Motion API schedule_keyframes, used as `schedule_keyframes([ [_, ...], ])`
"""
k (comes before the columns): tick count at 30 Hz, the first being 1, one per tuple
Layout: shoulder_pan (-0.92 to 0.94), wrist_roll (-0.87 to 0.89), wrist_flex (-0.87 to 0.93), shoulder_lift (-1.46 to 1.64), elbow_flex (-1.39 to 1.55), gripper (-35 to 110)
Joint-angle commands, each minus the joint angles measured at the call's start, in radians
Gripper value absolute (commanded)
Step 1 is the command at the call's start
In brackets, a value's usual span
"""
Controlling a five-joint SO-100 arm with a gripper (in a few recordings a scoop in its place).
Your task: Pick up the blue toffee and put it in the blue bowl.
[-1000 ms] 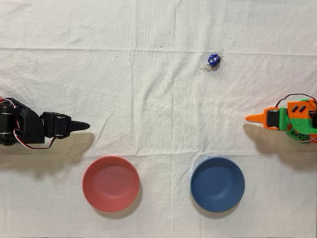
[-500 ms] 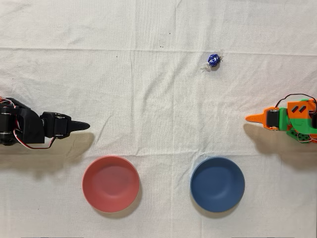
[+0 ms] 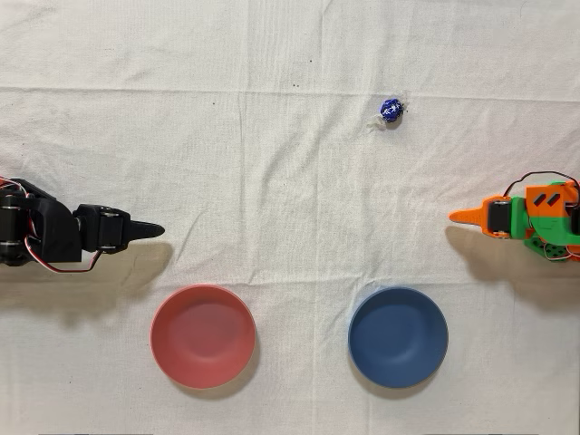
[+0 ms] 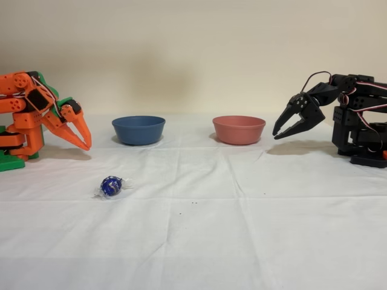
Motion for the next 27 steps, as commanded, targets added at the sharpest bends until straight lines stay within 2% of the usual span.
schedule_keyframes([
  [1, 0.012, -0.008, 0.005, -0.005, -0.017, 0],
  [15, 0.008, -0.005, 0.000, -0.005, -0.017, 0],
  [21, 0.029, -0.150, -0.044, -0.005, -0.037, 0],
  [27, 0.037, -0.229, -0.091, -0.184, -0.222, 0],
])
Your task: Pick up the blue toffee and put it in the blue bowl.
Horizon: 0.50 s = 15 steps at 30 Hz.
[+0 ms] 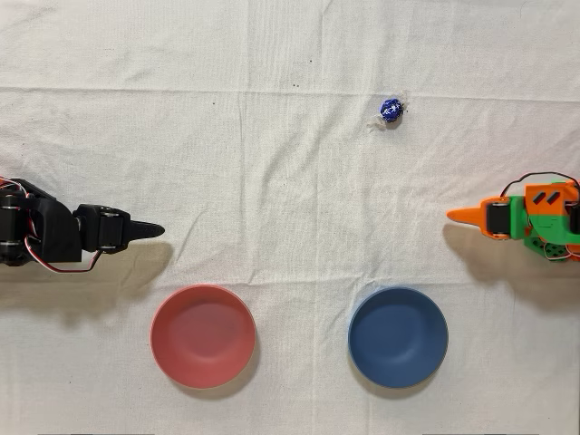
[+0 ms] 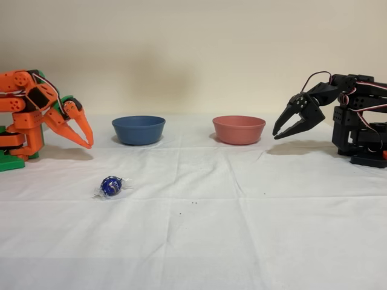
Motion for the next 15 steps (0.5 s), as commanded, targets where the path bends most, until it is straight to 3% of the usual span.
schedule_keyframes([
  [1, 0.011, -0.041, -0.023, -0.117, -0.189, 0],
  [6, 0.026, -0.063, -0.031, -0.414, -0.477, 0],
  [10, 0.081, 0.057, -0.020, -0.612, -0.681, 0],
  [13, 0.107, 0.005, -0.015, -0.716, -0.770, 0],
  [15, 0.143, 0.064, -0.015, -0.776, -0.807, 0],
])
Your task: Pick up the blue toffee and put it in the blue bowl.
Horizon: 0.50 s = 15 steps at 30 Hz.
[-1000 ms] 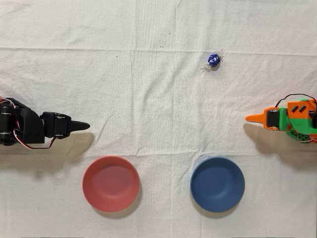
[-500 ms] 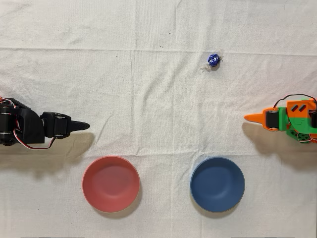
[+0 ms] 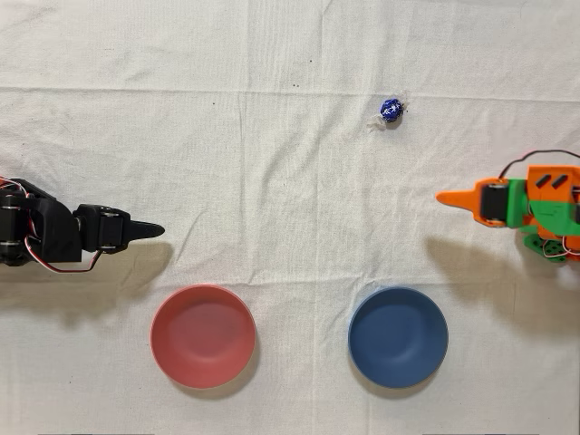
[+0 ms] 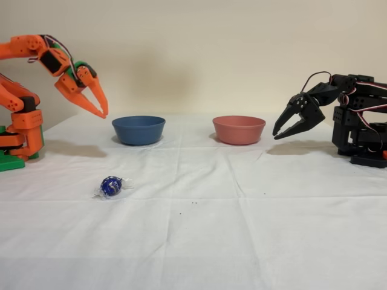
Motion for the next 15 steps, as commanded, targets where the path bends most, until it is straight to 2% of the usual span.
schedule_keyframes([
  [1, 0.075, 0.064, 0.006, -0.118, -0.155, 0],
  [15, 0.218, 0.066, -0.021, -0.356, -0.273, 0],
])
